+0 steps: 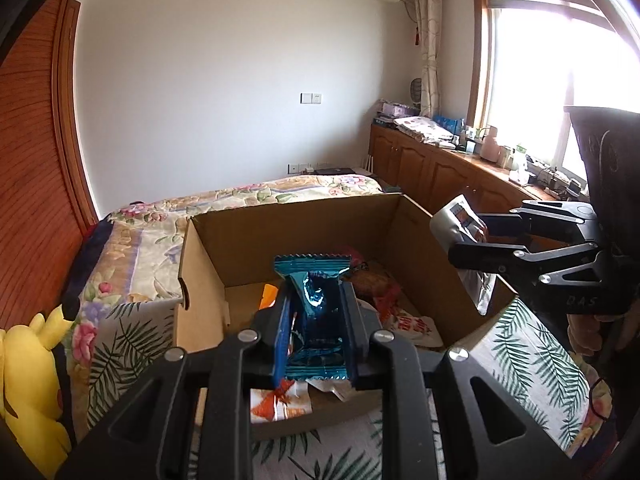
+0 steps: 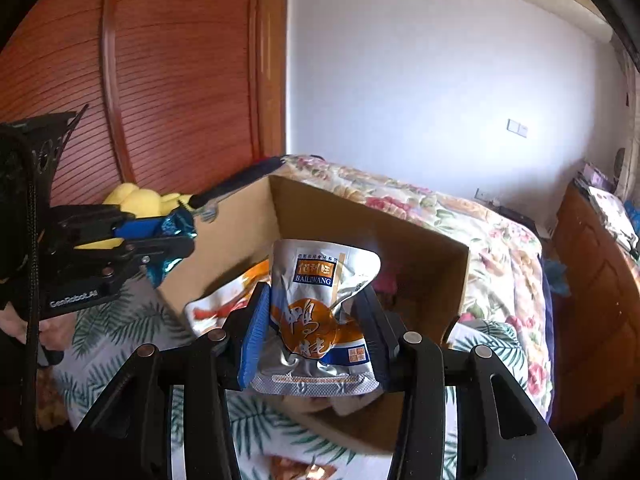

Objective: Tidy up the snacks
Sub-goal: 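Lower both snacks into the box and open both tools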

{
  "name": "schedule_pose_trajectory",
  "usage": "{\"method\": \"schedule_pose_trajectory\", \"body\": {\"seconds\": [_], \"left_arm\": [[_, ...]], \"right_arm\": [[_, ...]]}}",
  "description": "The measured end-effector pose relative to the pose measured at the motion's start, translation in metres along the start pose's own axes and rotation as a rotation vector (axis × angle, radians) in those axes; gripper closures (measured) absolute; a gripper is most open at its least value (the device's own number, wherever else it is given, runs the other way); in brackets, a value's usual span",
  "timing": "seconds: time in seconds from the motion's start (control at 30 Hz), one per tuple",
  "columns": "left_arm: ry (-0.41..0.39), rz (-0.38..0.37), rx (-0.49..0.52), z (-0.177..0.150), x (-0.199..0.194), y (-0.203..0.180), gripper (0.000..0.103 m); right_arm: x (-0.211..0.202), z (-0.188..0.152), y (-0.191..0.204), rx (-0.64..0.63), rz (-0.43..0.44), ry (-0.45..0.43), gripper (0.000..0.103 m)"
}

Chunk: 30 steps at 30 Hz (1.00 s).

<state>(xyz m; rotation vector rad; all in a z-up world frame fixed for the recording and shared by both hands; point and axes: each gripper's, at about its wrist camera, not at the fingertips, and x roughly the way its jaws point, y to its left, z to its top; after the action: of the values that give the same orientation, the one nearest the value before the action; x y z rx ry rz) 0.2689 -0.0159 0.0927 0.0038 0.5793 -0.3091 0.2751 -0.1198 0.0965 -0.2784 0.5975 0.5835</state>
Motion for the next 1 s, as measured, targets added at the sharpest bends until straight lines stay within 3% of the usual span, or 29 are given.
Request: {"method": "schedule_pose_trajectory", "body": {"seconds": [0.47,0.6,1.0], "left_arm": [[0.065,0.008,-0.031,-0.003,0.049,0.006,0.081],[0.076,0.001,-0.032,-0.006,0.054,0.003,0.063],[0.081,0.011,-0.011,-0.014,0.040,-0.011,0.055]], "right_arm": [[0.045,-0.016,-0.023,0.074,-0.042,0.042,0.057],[0.050,-0.019,-0.021,0.087,-0.051,0.056,0.053],[0.039,-0.028,-0.020,0.088,-0.053,0.048,0.049]]}}
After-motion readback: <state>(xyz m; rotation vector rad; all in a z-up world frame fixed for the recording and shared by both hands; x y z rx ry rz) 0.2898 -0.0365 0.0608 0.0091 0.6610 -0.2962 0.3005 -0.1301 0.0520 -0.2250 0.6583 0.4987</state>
